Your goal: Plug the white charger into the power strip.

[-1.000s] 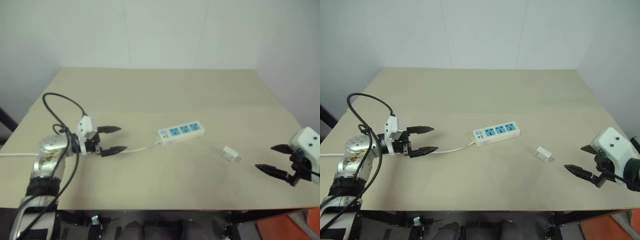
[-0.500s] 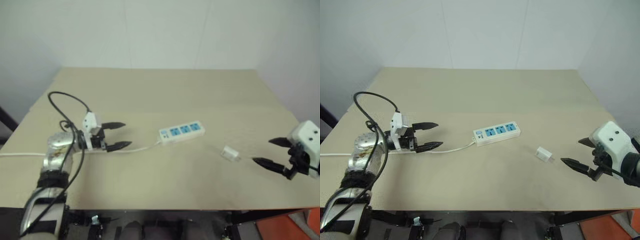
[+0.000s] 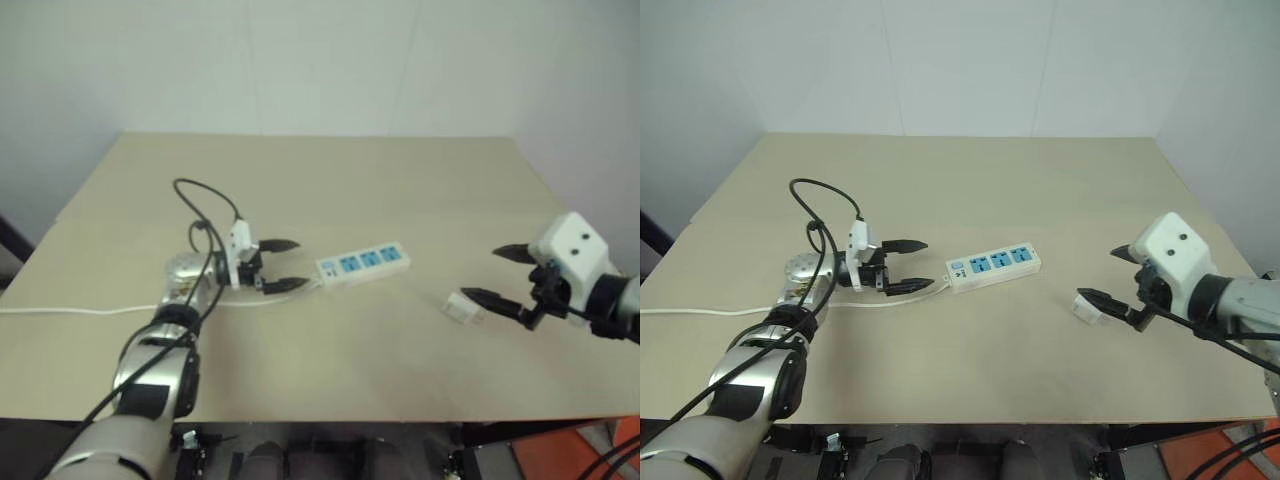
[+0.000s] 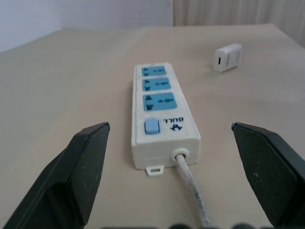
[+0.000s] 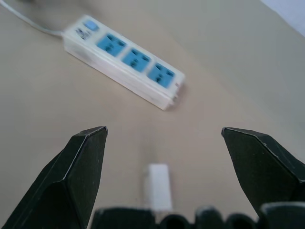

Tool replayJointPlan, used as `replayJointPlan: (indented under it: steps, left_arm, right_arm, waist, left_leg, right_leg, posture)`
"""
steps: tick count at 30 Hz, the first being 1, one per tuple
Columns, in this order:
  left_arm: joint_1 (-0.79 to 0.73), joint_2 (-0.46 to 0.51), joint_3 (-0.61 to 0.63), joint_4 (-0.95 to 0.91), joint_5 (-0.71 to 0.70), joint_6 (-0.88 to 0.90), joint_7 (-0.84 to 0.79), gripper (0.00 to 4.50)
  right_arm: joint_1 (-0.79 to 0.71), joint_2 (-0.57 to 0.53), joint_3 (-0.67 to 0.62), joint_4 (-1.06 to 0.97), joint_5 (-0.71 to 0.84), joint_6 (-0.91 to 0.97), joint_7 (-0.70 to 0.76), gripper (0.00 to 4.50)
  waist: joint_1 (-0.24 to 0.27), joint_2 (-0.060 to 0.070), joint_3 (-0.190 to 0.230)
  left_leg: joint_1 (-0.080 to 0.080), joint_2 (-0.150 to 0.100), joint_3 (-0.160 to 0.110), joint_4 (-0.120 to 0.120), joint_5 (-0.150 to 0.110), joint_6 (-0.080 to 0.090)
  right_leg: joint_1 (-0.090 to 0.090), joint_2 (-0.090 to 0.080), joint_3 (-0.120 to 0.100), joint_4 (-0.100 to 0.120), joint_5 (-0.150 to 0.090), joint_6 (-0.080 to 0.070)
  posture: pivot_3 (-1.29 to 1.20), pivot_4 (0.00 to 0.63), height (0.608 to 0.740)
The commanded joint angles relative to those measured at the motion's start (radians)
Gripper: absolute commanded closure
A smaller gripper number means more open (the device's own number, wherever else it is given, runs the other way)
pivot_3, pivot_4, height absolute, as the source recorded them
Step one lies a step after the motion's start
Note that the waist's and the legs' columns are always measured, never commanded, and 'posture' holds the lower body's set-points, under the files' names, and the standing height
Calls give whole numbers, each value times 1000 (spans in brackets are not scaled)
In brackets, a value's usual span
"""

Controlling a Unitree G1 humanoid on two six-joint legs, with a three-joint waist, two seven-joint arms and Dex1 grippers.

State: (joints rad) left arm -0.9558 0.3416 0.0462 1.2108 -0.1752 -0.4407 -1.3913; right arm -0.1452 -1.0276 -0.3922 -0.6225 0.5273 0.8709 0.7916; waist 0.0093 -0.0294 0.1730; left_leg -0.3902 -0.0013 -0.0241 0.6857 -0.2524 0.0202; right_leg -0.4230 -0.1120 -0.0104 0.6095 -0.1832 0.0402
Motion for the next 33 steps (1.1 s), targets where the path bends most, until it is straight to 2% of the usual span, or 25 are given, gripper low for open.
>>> replayJointPlan:
  steps: [1, 6, 14, 17, 19, 20, 33]
  left_arm:
    - [-45, -12, -18, 24, 59, -32, 68, 45]
    - [-85, -27, -90, 56, 173, 85, 170, 45]
    - [-110, -67, -184, 70, 307, 144, 265, 45]
    - [-112, -77, -189, 73, 313, 176, 261, 633]
    - [-108, -79, -190, 71, 314, 190, 255, 1265]
    - [-105, -79, -190, 70, 314, 195, 252, 1376]
    - [-49, -31, -145, -22, 244, 255, 119, 1376]
  right_arm:
    - [-34, 9, 17, -73, 55, 76, -49, 0]
    - [-84, 62, 86, -129, 101, 142, -126, 0]
    - [-157, 85, 178, -116, 107, 181, -183, 0]
    - [-168, 85, 204, -110, 101, 179, -186, 0]
    - [-171, 85, 212, -105, 103, 179, -188, 0]
    - [-171, 85, 217, -102, 102, 180, -191, 0]
    - [-183, 87, 264, -73, 90, 171, -203, 0]
  waist:
    - [2, 0, 0]
    - [1, 0, 0]
    - [2, 0, 0]
    - [2, 0, 0]
    - [2, 0, 0]
    - [2, 0, 0]
    - [-3, 0, 0]
  left_leg:
    - [0, 0, 0, 0, 0, 0]
    - [0, 0, 0, 0, 0, 0]
    - [0, 0, -1, 0, 0, 0]
    - [0, 0, 0, 0, 0, 0]
    - [0, 0, -1, 0, 0, 0]
    - [0, 0, -1, 0, 0, 0]
    - [0, 0, 0, 0, 0, 0]
  right_leg:
    - [0, 0, 0, 0, 0, 0]
    - [0, 0, -1, 0, 0, 0]
    - [0, 0, -1, 0, 0, 0]
    - [0, 0, -1, 0, 0, 0]
    - [0, 0, -1, 0, 0, 0]
    - [0, 0, -1, 0, 0, 0]
    - [0, 0, -1, 1, 0, 0]
  posture:
    - [0, 150, 740]
    - [0, 150, 740]
    - [0, 150, 740]
    - [0, 150, 740]
    - [0, 150, 740]
    - [0, 150, 740]
    - [0, 150, 740]
